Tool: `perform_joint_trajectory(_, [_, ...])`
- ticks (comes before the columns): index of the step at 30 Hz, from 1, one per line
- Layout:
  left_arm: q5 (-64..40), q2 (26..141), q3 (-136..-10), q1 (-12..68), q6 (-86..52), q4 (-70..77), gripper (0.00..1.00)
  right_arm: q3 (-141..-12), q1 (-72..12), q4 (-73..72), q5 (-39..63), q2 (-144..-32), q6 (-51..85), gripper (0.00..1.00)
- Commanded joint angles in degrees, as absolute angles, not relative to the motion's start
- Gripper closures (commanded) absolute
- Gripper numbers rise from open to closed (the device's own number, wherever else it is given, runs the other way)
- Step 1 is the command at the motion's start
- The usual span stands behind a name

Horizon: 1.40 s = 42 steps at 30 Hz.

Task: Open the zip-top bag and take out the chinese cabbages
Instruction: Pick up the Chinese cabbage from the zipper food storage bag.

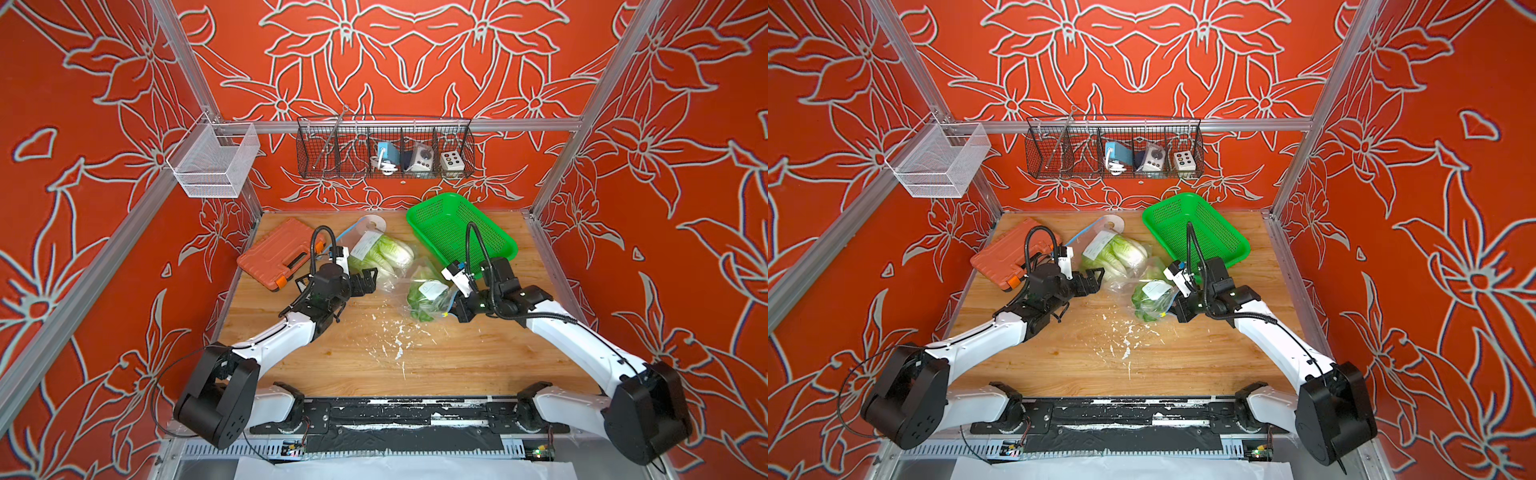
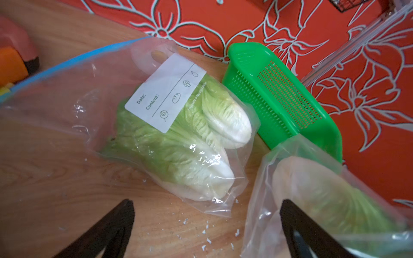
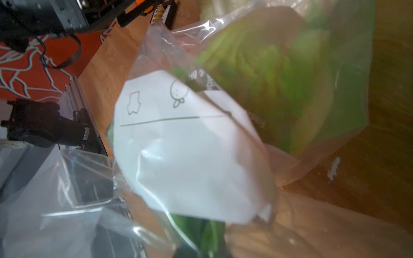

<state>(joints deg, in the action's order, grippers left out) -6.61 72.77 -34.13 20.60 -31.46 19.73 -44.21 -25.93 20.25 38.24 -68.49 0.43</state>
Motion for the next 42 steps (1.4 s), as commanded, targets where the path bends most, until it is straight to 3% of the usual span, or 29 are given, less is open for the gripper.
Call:
perform_joint_trajectory(1, [-17.4, 70.5, -30.5, 20.5, -49.3, 17.8, 0.02, -40.2, -27.9, 4.1, 37.3, -67.9, -3.8, 1.0])
perform_joint_trajectory(8, [-11.3, 63.8, -20.1, 25.0, -72.7, 29.9, 0.02, -38.8, -30.6, -2.5, 35.8, -72.3, -4.7, 1.0])
perform_joint_trajectory(19, [-14.2, 70.2, -16.2, 26.7, -85.6, 48.4, 0.02, -40.7, -31.7, -3.4, 37.4, -76.8, -4.5, 1.0])
perform_joint_trajectory(28, [-12.3, 75.4, -19.2, 28.2, -89.0, 50.0, 0.44, -40.8, -32.7, -2.3, 38.6, -76.3, -4.7, 1.0])
perform_joint_trajectory(30, [-11.3, 76.2, -18.9, 28.2, -90.0, 50.0, 0.69, -41.0, -32.8, -1.6, 38.8, -76.0, -4.9, 1.0])
perform_joint_trajectory(31, [-10.2, 76.4, -18.3, 28.2, -90.5, 50.3, 0.9, -40.8, -32.8, -1.4, 38.6, -75.6, -4.8, 1.0])
perform_joint_trajectory(32, [-9.3, 76.3, -17.8, 28.2, -91.0, 50.2, 1.0, -40.6, -32.8, -1.3, 38.4, -75.1, -4.7, 1.0])
perform_joint_trajectory(42, [-4.4, 73.8, -15.3, 23.2, -85.4, 44.7, 1.0, -37.3, -32.8, 5.6, 27.0, -67.3, -3.1, 1.0])
